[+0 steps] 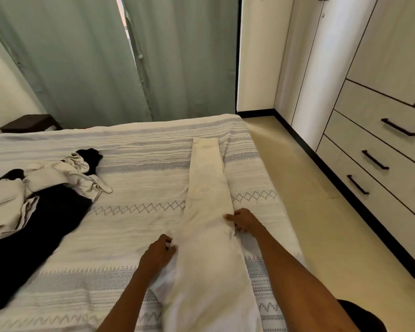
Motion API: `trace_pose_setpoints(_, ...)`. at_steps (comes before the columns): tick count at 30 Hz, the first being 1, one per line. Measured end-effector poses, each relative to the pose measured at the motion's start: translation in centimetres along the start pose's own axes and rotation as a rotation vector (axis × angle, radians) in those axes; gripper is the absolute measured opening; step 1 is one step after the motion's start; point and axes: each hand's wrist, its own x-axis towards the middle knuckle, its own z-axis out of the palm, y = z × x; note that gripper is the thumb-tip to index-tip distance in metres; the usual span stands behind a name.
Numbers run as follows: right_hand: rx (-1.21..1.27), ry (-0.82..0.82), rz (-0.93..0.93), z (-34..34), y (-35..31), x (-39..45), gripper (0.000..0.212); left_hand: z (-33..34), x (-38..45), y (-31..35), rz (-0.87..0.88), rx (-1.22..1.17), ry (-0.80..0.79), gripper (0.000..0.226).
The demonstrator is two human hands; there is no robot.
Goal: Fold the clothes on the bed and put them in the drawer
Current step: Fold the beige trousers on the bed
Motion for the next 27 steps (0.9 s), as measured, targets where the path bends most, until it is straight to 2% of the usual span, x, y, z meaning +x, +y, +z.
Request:
trace_pose_setpoints(3,-0.024,-0.076,0.024,0.1,0.3,-1.1,0.019,-0.3,-1.8,-0.7,-0.014,-0.001,-0.006,0.019)
trace_pose_setpoints(8,0.008,0.181,0.016,0.2,1.9,-3.0,0.047,-0.4,-2.7,-1.6,-0.123,-0.004,-0.054,0.029)
trace_pose_setpoints(10,0.018,0.157,0.059,0.3,2.8,-3.2,0.059,-0.4,-3.1,-1.8,-0.149,-0.013,-0.059,0.028)
trace_pose_setpoints(12,0.053,0.062,0.11,0.5,3.1,-4.0,0.067,-0.4,-3.4,-2.1,-0.176,-0.016,-0.051,0.027)
trace_pose_setpoints(16,0.048,-0.022,0.107,0.5,3.3,-6.0,0.039,-0.7,-4.7,-2.3,-0.221,0.001,-0.132,0.036)
trace_pose_setpoints(19,0.097,-0.016,0.065,0.7,3.6,-7.3,0.025,-1.2,-5.7,-2.4,-0.27,-0.069,-0.108,0.034)
trace_pose_setpoints(21,0.03,0.026,0.036,0.9,4.2,-7.9,0.026,-1.2,-6.4,-2.7,-0.29,-0.125,-0.086,0.029)
trace_pose_setpoints(24,-0.108,0.086,-0.001,1.1,5.1,-8.9,0.04,-0.4,-7.0,-3.0,-0.299,-0.157,-0.029,0.03)
trace_pose_setpoints(27,-0.095,0.048,0.012,1.2,5.2,-10.3,0.043,0.3,-8.0,-3.0,-0.29,-0.203,0.009,0.035)
